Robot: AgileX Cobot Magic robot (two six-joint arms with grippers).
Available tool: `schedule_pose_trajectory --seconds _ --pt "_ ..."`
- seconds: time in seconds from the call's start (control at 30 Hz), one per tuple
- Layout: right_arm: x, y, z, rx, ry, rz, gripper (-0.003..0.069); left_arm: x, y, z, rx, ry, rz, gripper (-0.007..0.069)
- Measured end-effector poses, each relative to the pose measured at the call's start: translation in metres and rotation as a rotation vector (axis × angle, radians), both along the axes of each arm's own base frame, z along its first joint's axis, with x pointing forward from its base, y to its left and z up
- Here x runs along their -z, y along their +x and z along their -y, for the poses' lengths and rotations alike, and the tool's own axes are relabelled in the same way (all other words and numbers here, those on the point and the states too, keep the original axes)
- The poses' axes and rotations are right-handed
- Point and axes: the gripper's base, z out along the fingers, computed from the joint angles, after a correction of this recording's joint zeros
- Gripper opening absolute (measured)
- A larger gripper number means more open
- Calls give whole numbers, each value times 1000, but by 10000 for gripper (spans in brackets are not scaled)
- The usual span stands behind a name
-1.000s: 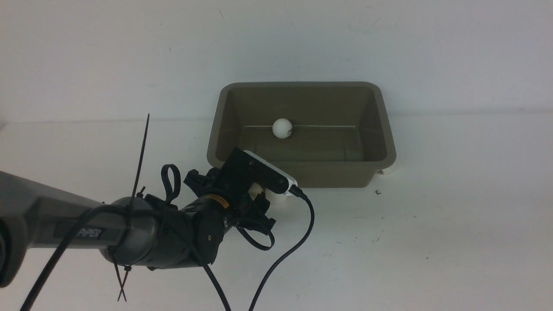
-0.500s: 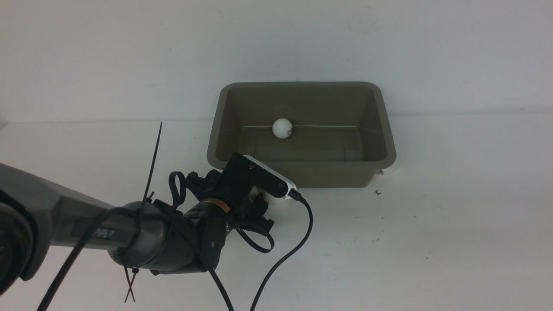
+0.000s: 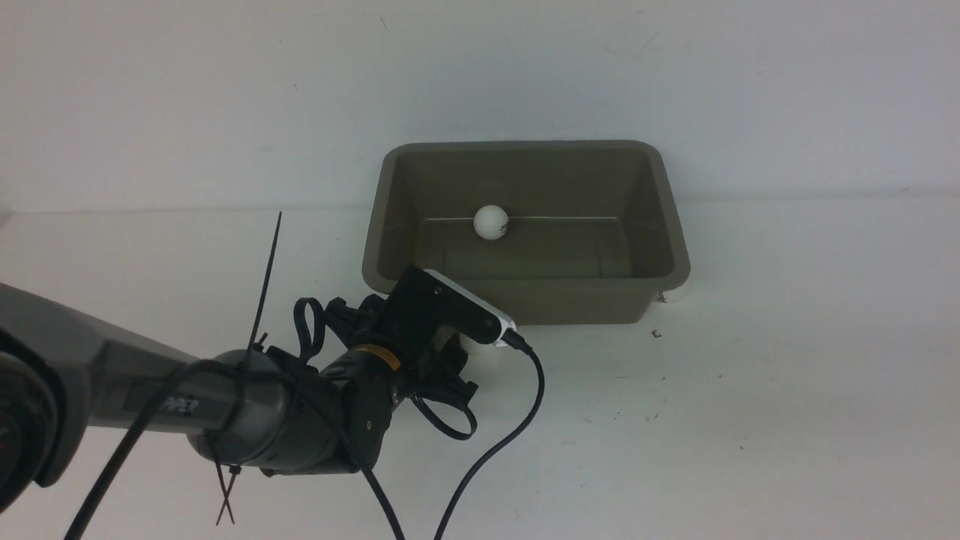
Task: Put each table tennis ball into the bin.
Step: Use the left arm to clamp the table tennis ball closest to it
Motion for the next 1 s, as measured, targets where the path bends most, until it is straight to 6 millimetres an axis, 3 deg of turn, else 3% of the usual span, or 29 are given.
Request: schedule_pose_trajectory --seconds 0.2,1.0 --pt "0 0 0 0 0 0 262 0 -3 5 26 36 16 352" --pt "0 0 0 0 0 0 262 -4 -6 5 -22 59 16 352"
